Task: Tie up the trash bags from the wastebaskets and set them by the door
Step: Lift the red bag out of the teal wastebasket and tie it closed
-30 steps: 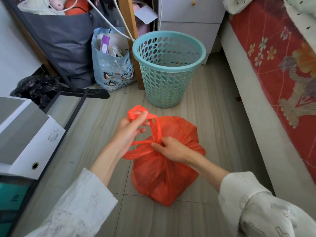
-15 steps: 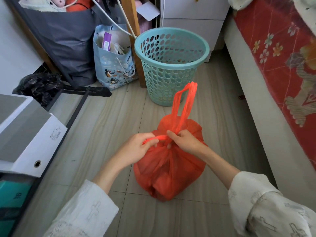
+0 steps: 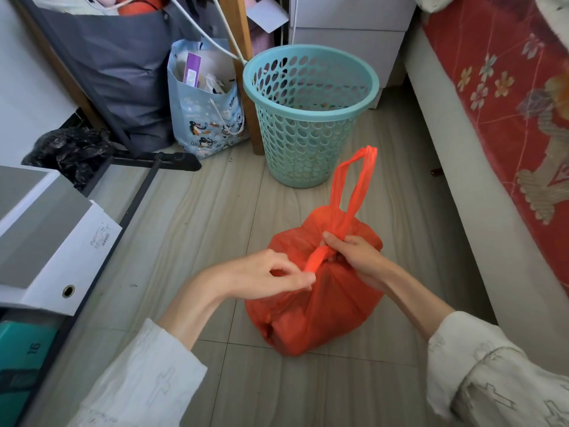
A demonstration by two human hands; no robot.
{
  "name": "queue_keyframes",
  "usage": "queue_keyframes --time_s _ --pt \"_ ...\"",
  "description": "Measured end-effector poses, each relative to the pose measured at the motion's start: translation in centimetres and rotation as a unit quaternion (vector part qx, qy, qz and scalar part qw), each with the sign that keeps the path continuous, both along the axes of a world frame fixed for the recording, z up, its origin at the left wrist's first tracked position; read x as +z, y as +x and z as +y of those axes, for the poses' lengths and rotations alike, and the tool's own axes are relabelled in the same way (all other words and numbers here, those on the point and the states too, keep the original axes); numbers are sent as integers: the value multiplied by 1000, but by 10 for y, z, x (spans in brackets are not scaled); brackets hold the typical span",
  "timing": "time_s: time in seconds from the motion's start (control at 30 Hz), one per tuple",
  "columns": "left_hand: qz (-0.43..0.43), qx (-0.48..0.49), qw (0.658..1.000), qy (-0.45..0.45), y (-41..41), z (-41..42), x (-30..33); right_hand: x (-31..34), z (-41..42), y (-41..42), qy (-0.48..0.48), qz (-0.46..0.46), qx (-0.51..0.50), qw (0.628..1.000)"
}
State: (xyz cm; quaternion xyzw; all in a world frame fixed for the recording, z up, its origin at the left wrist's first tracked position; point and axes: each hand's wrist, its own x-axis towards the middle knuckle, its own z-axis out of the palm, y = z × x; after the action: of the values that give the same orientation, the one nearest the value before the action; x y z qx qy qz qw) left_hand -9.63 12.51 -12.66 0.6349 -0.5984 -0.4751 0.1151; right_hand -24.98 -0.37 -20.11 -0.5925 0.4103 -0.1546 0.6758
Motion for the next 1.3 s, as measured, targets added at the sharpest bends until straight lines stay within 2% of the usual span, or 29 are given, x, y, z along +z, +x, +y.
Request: queue_keyframes --time_s 0.1,0.23,0.33,0.5,0.73,0.93,1.13,1.3 --pt "69 94 993 31 10 -2 -4 3 2 -2 21 -12 35 999" --pt "93 209 963 -141 13 -7 -31 5 8 -1 46 -31 80 995" --pt "71 205 958 -188 3 -11 -56 10 12 0 68 -55 106 991" --pt "-29 163 952 -256 -5 -13 -80 20 17 3 55 -81 139 985" --pt "-100 162 955 -228 -13 -10 -82 17 21 -1 19 -57 143 988" --pt "-136 136 958 -212 -12 -7 -74 26 28 3 -117 11 181 976" --pt "-34 192 966 -171 -1 -6 -82 21 28 5 -163 43 257 952" --pt "-13 205 964 -167 -5 -8 -80 12 32 12 -231 58 178 955"
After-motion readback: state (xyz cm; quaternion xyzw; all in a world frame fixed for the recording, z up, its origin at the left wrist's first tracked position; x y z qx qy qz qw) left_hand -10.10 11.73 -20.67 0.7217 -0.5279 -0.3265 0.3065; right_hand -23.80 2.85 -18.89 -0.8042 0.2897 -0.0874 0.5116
